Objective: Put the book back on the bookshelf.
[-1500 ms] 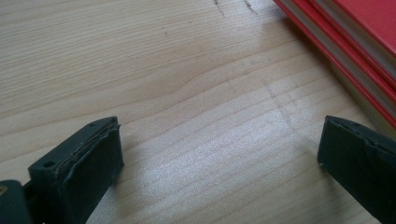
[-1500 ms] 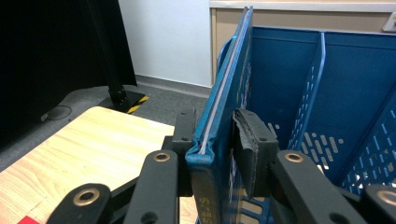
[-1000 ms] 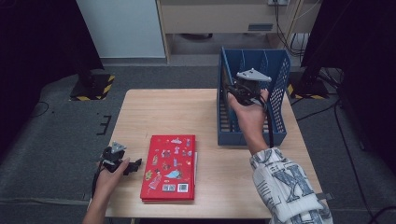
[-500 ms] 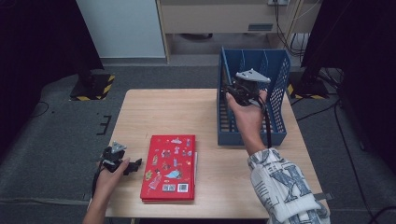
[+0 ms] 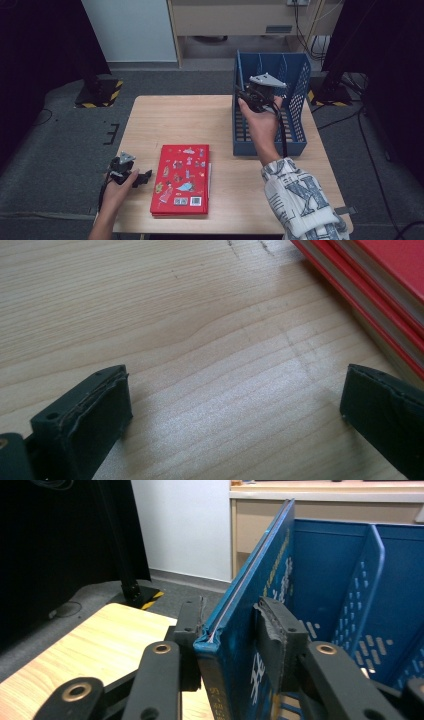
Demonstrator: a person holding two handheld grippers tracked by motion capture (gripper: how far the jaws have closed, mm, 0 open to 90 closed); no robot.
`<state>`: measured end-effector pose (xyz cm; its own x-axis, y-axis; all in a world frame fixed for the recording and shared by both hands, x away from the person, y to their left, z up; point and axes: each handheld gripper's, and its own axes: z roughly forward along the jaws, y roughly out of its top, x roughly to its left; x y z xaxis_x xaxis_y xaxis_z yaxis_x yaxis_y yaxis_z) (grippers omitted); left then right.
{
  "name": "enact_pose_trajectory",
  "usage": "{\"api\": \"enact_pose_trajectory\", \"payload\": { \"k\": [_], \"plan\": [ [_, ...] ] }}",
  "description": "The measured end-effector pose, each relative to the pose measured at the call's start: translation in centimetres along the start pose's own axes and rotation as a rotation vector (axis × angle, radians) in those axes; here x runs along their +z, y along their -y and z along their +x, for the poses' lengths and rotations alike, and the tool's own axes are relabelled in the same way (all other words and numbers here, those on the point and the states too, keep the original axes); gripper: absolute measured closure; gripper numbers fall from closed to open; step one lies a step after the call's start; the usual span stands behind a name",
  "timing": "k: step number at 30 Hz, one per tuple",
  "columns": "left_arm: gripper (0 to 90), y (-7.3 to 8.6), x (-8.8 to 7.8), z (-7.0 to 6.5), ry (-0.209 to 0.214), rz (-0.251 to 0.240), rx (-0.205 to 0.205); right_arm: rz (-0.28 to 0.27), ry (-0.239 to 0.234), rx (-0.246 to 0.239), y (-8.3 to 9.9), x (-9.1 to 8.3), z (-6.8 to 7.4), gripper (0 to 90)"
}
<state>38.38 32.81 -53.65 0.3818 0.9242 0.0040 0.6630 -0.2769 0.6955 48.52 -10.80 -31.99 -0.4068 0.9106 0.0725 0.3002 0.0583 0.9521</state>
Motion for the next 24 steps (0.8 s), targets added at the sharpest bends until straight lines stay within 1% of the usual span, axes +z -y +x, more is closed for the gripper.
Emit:
{"api": "enact_pose_trajectory", "payload": {
  "k": [6,13,15,18,20,24],
  "plan": [
    [0.0,0.0,0.0,0.0,0.0,0.0,0.001,-0.006,-0.019,0.016,0.0,0.3,0.5,60.2],
    [0.0,0.0,0.0,0.0,0.0,0.0,0.0,-0.008,-0.033,0.012,0.1,0.5,0.6,57.7],
    [0.0,0.0,0.0,0.0,0.0,0.0,0.0,-0.006,-0.04,0.014,0.1,0.5,0.5,54.8],
    [0.0,0.0,0.0,0.0,0.0,0.0,0.001,-0.001,-0.047,0.021,0.3,0.5,0.3,47.4],
    [0.0,0.0,0.0,0.0,0.0,0.0,0.001,0.005,-0.046,0.017,0.6,0.5,0.1,42.0],
    [0.0,0.0,0.0,0.0,0.0,0.0,0.001,0.012,-0.051,0.024,1.4,0.3,-0.4,35.4]
  ]
}}
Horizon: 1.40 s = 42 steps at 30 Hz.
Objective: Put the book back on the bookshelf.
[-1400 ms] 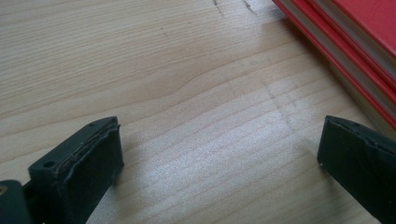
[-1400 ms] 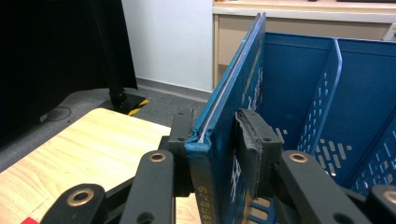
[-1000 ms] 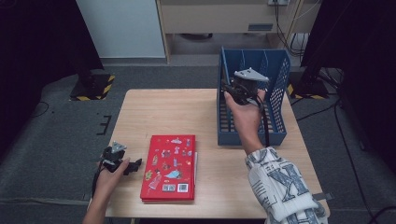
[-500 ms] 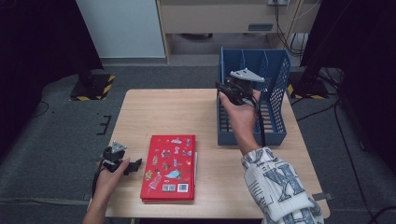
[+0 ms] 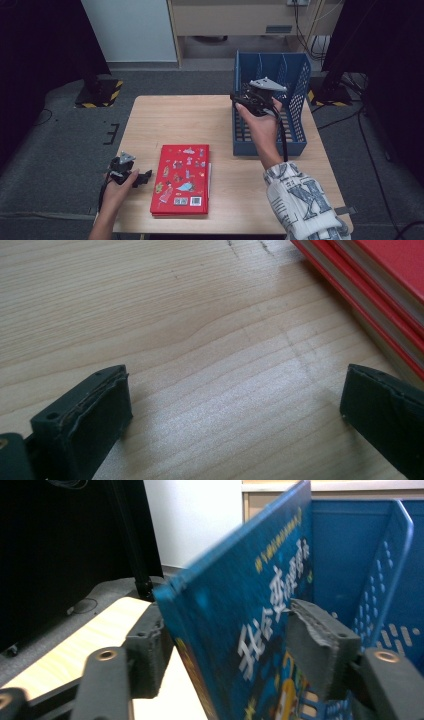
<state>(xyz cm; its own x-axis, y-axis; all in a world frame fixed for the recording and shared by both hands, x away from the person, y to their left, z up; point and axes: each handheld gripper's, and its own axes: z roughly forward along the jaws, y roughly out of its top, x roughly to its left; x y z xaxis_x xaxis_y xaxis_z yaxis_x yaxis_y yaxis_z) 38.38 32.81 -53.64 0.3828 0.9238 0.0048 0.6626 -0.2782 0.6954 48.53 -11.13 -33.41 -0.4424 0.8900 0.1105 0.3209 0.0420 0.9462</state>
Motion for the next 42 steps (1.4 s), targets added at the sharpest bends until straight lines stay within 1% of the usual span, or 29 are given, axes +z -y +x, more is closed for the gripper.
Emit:
{"api": "enact_pose_trajectory", "payload": {
  "k": [2,5,8,13,16,18,22,25,26,30,32,36,40,42],
  "plan": [
    [0.0,0.0,0.0,0.0,0.0,0.0,0.0,0.004,-0.001,-0.002,0.5,-0.2,-0.4,30.6],
    [0.0,0.0,0.0,0.0,0.0,0.0,-0.001,0.01,-0.001,-0.017,1.0,-0.5,-0.7,27.0],
    [0.0,0.0,0.0,0.0,0.0,0.0,-0.001,0.018,-0.005,-0.058,1.7,-0.9,-0.8,23.1],
    [0.0,0.0,0.0,0.0,0.0,0.0,0.0,0.04,-0.01,-0.119,2.8,-1.4,-0.4,16.6],
    [0.0,0.0,0.0,0.0,0.0,0.0,-0.001,0.072,-0.007,-0.15,3.4,-1.7,-0.1,12.8],
    [0.0,0.0,0.0,0.0,0.0,0.0,-0.001,0.086,-0.008,-0.18,4.0,-1.9,0.0,11.6],
    [0.0,0.0,0.0,0.0,0.0,0.0,-0.001,0.095,-0.037,-0.193,5.4,-2.6,0.2,9.8],
    [0.0,0.0,0.0,0.0,0.0,0.0,-0.001,0.108,-0.065,-0.192,6.7,-3.2,0.3,8.6],
    [0.0,0.0,0.0,0.0,0.0,0.0,-0.001,0.112,-0.072,-0.202,7.1,-3.3,0.4,8.0],
    [0.0,0.0,0.0,0.0,0.001,0.0,-0.001,0.123,-0.105,-0.206,8.4,-4.0,0.7,7.9],
    [0.0,0.0,0.0,0.0,0.001,0.0,-0.001,0.125,-0.131,-0.199,9.2,-4.3,1.1,7.3],
    [0.0,0.0,0.0,0.0,0.002,0.001,-0.001,0.14,-0.172,-0.223,11.3,-4.6,2.1,7.5],
    [0.0,0.0,0.0,0.0,0.002,0.0,-0.002,0.16,-0.194,-0.237,13.1,-4.5,3.1,10.0],
    [0.0,0.0,0.0,0.0,0.003,0.0,-0.002,0.183,-0.208,-0.245,13.5,-4.5,3.6,10.2]
  ]
}}
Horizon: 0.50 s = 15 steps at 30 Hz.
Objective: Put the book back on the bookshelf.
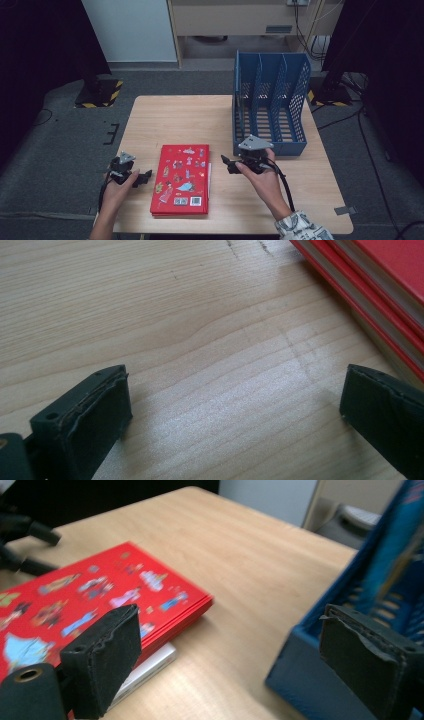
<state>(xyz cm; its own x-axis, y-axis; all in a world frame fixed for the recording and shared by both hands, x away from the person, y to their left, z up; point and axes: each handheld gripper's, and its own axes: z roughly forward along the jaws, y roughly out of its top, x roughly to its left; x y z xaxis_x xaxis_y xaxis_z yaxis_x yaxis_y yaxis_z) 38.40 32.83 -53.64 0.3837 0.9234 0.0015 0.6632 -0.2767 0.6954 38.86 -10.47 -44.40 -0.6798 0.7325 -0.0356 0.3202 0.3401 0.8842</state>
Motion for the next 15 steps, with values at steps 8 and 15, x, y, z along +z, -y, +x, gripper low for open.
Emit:
{"api": "enact_pose_trajectory", "payload": {
  "k": [8,15],
  "plan": [
    [1.8,0.0,-0.2,0.2,0.018,-0.013,-0.014,0.041,-0.072,-0.013,2.0,1.5,2.5,13.0],
    [3.9,-0.2,-1.5,0.1,0.028,-0.075,-0.012,0.1,-0.144,-0.064,3.0,3.0,5.4,13.9]
  ]
}}
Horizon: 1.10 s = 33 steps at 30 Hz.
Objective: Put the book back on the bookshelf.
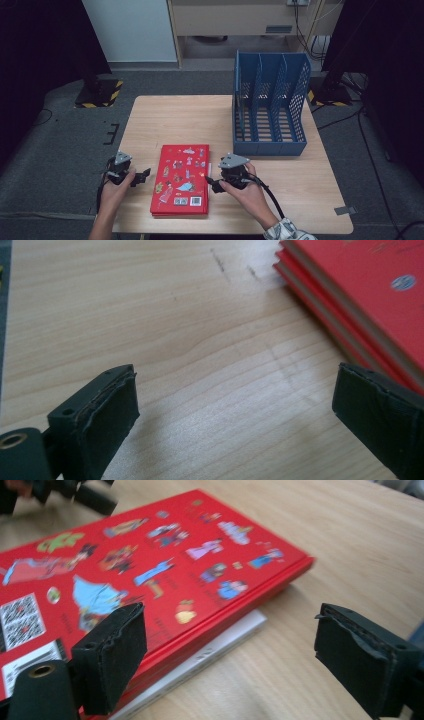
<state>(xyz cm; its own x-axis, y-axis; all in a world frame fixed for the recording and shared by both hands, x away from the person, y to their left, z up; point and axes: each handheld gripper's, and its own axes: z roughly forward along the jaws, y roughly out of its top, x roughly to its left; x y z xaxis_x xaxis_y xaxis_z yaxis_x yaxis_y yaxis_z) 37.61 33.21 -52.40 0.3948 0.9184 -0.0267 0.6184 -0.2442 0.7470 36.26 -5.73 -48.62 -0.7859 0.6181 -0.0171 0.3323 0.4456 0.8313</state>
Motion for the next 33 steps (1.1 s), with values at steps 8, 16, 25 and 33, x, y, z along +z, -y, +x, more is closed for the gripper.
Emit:
{"api": "enact_pose_trajectory", "payload": {
  "k": [8,16,25,33],
  "plan": [
    [6.2,-0.1,-2.4,-1.7,0.043,-0.055,0.007,0.031,-0.06,-0.031,0.2,0.7,1.4,14.9],
    [7.1,-0.7,-2.4,-4.5,0.143,-0.07,0.059,0.057,-0.111,0.012,0.4,1.4,2.0,14.3],
    [6.7,-1.2,-0.8,-6.4,0.219,-0.036,0.09,0.099,-0.149,0.016,0.9,2.3,2.9,12.7],
    [6.9,-1.3,0.2,-7.0,0.302,-0.01,0.084,0.111,-0.175,0.041,0.9,2.9,2.8,9.9]
  ]
}}
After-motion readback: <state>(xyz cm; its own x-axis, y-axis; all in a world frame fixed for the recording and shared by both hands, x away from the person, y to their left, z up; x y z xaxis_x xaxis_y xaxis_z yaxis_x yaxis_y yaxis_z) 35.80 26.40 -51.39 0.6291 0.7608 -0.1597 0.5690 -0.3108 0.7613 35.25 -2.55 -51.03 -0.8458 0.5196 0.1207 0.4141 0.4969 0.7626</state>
